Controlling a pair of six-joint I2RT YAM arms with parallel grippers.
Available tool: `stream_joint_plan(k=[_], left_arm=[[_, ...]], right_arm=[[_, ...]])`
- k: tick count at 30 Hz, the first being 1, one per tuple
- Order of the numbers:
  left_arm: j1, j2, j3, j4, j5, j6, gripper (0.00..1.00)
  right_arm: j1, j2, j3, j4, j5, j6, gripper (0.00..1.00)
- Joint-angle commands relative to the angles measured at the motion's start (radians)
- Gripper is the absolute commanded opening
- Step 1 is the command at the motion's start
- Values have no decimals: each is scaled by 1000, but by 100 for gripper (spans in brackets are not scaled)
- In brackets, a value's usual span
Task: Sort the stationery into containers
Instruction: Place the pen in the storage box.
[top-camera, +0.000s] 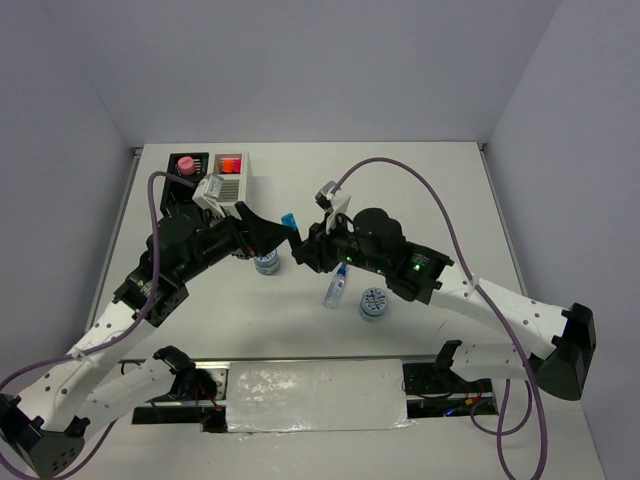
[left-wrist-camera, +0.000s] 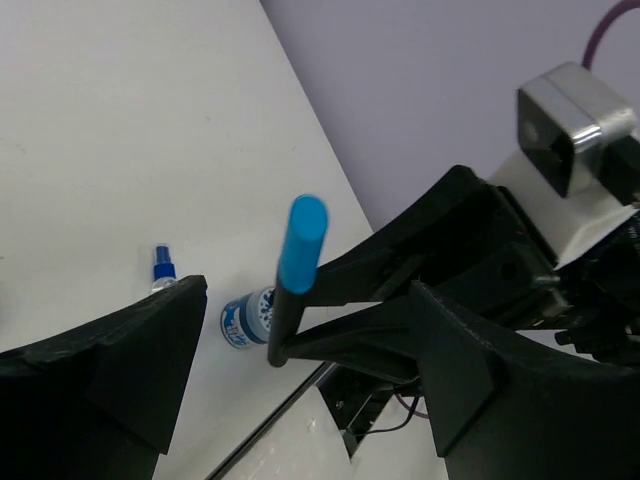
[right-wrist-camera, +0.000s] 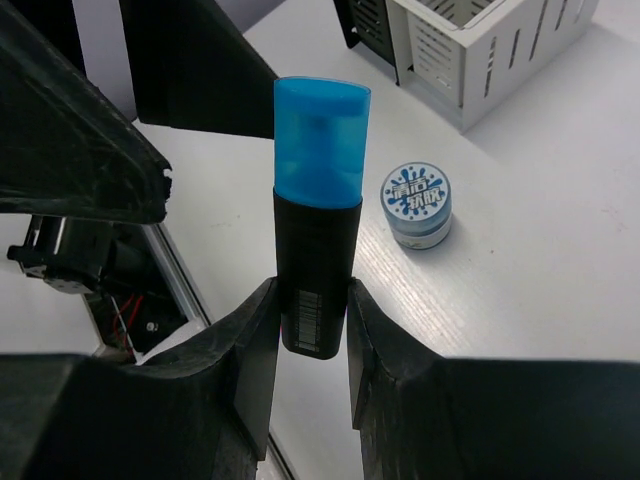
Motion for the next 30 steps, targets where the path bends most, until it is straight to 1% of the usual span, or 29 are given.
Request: stream_joint_plan(k=[1, 5, 8, 10, 11, 13, 14, 15, 16, 17, 18, 19, 20, 22, 23, 25, 26, 27, 28, 29, 30], left_arm=[[-8, -6, 10, 113, 49, -5, 93], [-10, 14, -2, 105, 43, 4, 90], [-10, 23, -1, 105, 43, 17, 79], [-8, 28, -3, 111, 54, 18, 67], [-10, 29, -1, 111, 56, 21, 55], [-10, 29, 4, 100, 48, 29, 40], [-10, 28, 14, 93, 40, 37, 33], [-10, 28, 20, 83, 31, 52, 17], [-8, 29, 28, 48, 10, 58, 9], [-10, 32, 49, 30, -7, 78, 1], [-8, 40, 60, -7, -30, 89, 0], [-8, 45, 73, -24, -59, 99, 0], [-8, 63, 100, -42, -123, 122, 0], [-8, 88, 147, -85, -177, 141, 0], [-7, 120, 169, -101, -270, 158, 0], [-5, 157, 212, -111, -357, 188, 0], [-5, 181, 264, -122, -412, 234, 0], [-4, 228, 290, -118, -534, 262, 0], [1, 253, 336, -108, -600, 338, 0], [9, 311, 353, -55, -722, 374, 0], [24, 344, 372, -29, -757, 401, 0]], right_arm=[[31, 17, 61, 21, -22, -14, 0], [78, 30, 95, 10, -9, -32, 0], [100, 43, 99, 16, 5, -25, 0], [105, 47, 95, 29, 4, -19, 0], [105, 53, 96, 29, 4, -15, 0], [105, 61, 98, 30, 10, -12, 0], [105, 64, 98, 30, 16, -11, 3], [106, 64, 88, 33, 28, -11, 14], [105, 61, 81, 47, 31, -6, 29], [103, 55, 72, 52, 39, -3, 68], [103, 37, 49, 64, 62, 3, 99], [100, 26, 35, 69, 91, 9, 100], [83, 14, 21, 70, 106, 17, 100], [56, -29, -28, 76, 129, 35, 100], [42, -43, -42, 72, 133, 43, 100], [-18, -92, -95, 55, 166, 66, 100], [-33, -111, -112, 46, 188, 73, 100], [-67, -127, -143, 20, 206, 84, 100], [-81, -166, -157, 7, 240, 104, 100], [-92, -187, -171, -3, 255, 112, 100], [-98, -207, -189, -29, 266, 116, 100]])
